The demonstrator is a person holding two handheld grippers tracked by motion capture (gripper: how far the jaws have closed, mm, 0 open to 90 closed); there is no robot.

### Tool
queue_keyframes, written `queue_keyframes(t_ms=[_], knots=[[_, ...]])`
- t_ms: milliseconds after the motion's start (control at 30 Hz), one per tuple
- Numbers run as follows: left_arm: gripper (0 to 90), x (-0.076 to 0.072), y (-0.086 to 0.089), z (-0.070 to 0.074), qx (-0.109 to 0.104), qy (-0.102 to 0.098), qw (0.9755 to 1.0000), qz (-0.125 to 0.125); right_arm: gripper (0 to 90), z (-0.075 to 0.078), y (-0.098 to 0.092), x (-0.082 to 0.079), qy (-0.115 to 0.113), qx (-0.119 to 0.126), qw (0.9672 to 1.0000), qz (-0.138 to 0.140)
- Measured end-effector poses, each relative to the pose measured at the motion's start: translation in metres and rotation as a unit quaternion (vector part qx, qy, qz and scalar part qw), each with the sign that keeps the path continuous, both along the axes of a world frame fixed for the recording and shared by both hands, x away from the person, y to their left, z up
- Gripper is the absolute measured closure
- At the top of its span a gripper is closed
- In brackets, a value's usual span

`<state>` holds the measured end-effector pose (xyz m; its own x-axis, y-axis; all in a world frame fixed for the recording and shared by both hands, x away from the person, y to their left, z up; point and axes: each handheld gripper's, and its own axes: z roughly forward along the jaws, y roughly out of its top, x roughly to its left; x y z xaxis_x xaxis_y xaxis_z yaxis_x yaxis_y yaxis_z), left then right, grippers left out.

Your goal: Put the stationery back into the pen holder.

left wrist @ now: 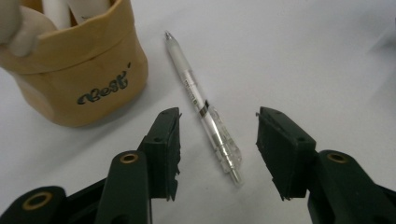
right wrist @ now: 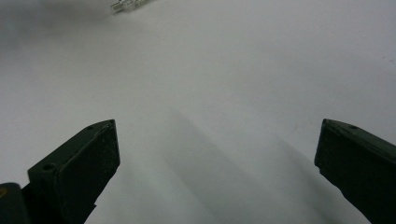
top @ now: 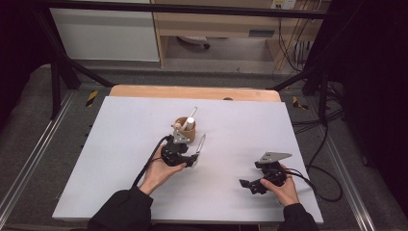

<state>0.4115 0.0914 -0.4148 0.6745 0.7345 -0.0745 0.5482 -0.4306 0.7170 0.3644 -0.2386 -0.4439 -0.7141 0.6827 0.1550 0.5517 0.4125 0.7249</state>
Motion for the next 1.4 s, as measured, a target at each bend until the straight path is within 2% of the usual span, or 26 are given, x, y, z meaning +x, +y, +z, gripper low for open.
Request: queue_keyframes(t_ms=[67, 167, 300, 400, 600, 1033, 1400], knots=[[50.2, 0.002, -0.006, -0.003, 0.009, -0.001, 1.0, 0.003, 0.7, 0.0, 0.0, 0.0, 0.001, 0.001, 1.0, 0.0], [52.3, 0.007, -0.012, -0.005, 0.009, 0.007, 0.9999, 0.01, 0.7, 0.0, 0.0, 0.0, 0.0, 0.0, 1.0, 0.001], [54.0, 0.014, -0.021, -0.008, 0.021, -0.001, 0.9993, 0.03, 0.7, 0.0, 0.0, 0.0, 0.0, 0.001, 1.0, 0.001], [56.6, 0.017, -0.027, -0.011, 0.022, 0.004, 0.999, 0.037, 0.7, 0.0, 0.0, 0.0, 0.001, 0.001, 1.0, 0.001], [61.6, 0.024, -0.037, -0.018, 0.037, 0.004, 0.9978, 0.054, 0.7, 0.0, 0.001, 0.0, 0.0, 0.002, 1.0, 0.003], [72.8, 0.032, -0.042, -0.028, 0.047, 0.009, 0.9962, 0.073, 0.7, 0.0, 0.0, 0.0, 0.001, 0.003, 1.0, 0.002], [76.9, 0.033, -0.046, -0.029, 0.055, 0.007, 0.9943, 0.092, 0.7, 0.0, 0.0, 0.0, 0.001, 0.003, 1.0, 0.002]])
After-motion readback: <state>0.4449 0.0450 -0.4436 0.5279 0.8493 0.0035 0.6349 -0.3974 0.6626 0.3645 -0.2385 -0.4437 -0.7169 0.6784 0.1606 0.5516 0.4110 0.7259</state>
